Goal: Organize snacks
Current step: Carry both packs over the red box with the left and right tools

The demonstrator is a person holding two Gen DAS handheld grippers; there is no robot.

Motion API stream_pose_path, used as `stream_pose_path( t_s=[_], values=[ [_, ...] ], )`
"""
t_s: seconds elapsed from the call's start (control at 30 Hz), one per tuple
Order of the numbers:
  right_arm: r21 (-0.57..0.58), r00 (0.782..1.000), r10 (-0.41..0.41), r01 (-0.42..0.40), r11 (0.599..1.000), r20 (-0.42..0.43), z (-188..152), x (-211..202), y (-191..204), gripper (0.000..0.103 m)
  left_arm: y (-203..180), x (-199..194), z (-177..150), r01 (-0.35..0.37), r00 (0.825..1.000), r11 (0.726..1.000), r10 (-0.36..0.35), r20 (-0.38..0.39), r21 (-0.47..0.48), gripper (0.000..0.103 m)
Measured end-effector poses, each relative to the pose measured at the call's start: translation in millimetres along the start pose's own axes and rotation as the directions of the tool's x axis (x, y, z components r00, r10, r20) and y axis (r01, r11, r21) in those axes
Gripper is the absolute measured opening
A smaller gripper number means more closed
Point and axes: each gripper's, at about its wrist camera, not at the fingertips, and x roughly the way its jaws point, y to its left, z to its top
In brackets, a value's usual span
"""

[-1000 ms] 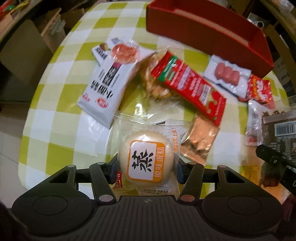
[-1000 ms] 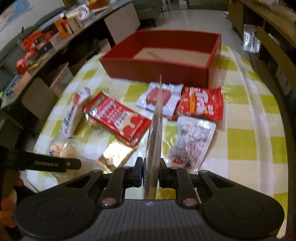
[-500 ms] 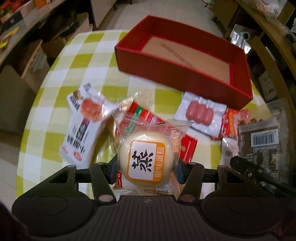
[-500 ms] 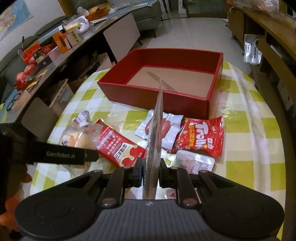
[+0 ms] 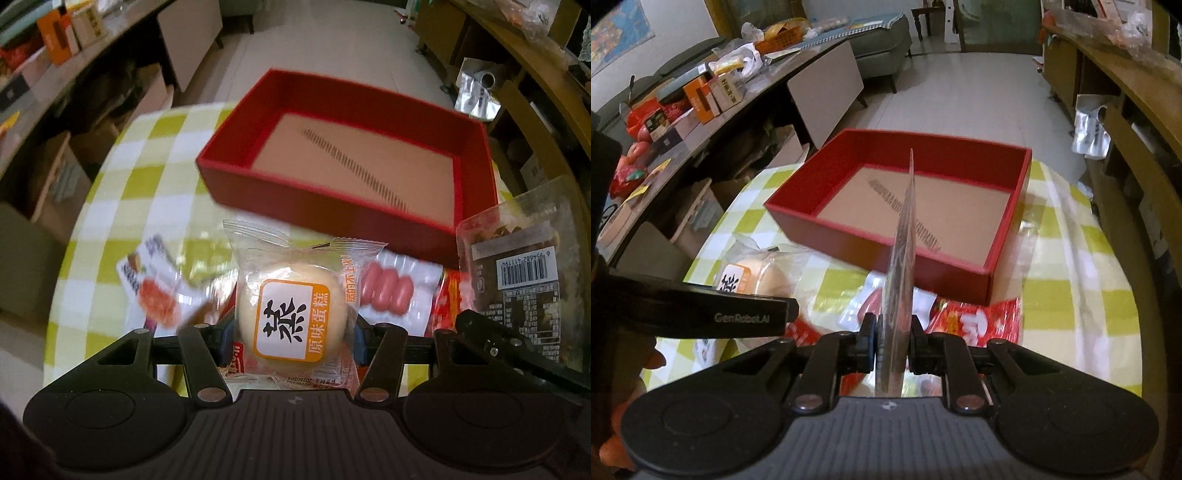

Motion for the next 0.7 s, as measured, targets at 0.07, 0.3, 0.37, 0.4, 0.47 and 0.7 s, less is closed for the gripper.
stream_pose_path(
  t_s=[0.07,0.3,0.37,0.4,0.47,0.7],
  values=[
    [-0.002,1.0,-0.005,0.005,1.0,0.005,8,4,-3,0.028,-4,2,8,-0.003,1.0,1.0,0.003,0.011,0.005,0.064],
    [-0.013,0.999,-0.018,0.019,1.0,0.033,41,19,-11,0.028,-21,13,38,0.004,1.0,1.0,-0.005,0.029,0.022,0.064],
    [-0.009,0.999,-0.022,0.023,1.0,0.037,50,24,-15,0.028,-26,15,46,-0.011,0.999,0.999,0.009,0.046,0.033,0.063],
    [-0.008,0.999,-0.024,0.024,1.0,0.039,54,27,-16,0.028,-28,15,50,-0.018,0.998,0.999,0.015,0.057,0.038,0.063],
    [-0.013,0.998,-0.034,0.034,0.999,0.044,62,32,-19,0.028,-30,18,57,-0.023,0.998,0.999,0.021,0.066,0.037,0.063],
    [-0.017,0.998,-0.047,0.047,0.999,0.051,84,56,-24,0.028,-34,35,83,-0.066,0.994,0.997,0.063,0.087,0.039,0.063]
  ],
)
